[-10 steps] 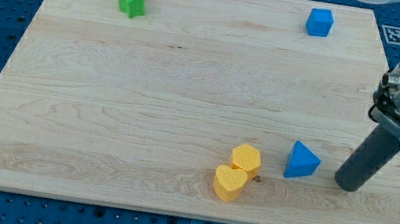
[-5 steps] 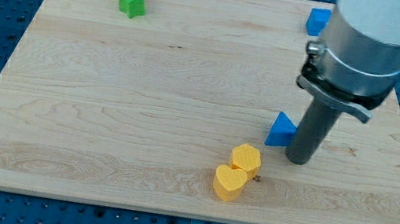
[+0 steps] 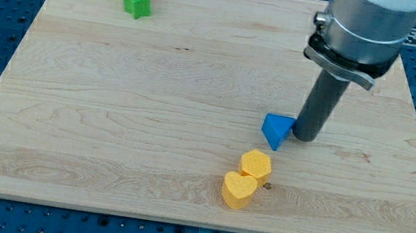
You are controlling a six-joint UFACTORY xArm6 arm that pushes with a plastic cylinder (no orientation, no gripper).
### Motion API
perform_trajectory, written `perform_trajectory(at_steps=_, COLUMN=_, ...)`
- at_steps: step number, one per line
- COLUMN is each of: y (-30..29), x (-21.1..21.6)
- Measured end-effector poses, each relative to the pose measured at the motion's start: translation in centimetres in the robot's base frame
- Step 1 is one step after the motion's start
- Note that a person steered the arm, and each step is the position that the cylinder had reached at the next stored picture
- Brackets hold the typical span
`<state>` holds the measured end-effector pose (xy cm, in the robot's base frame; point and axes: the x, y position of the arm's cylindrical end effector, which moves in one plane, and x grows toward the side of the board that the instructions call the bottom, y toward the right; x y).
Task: Push the blue triangle to the left side of the yellow heart
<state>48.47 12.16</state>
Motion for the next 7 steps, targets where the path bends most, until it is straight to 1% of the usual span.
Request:
perform_trajectory(at_steps=1, y=-0.3, x=0.5)
perform_trajectory(at_steps=2, y=-0.3, x=3.2)
perform_trajectory(at_steps=3, y=-0.4, x=3.2)
perform_trajectory(at_steps=5, y=0.3, x=1.5)
perform_trajectory(at_steps=6, y=-0.2, x=1.4)
perform_trajectory(at_steps=7, y=-1.9, x=1.3)
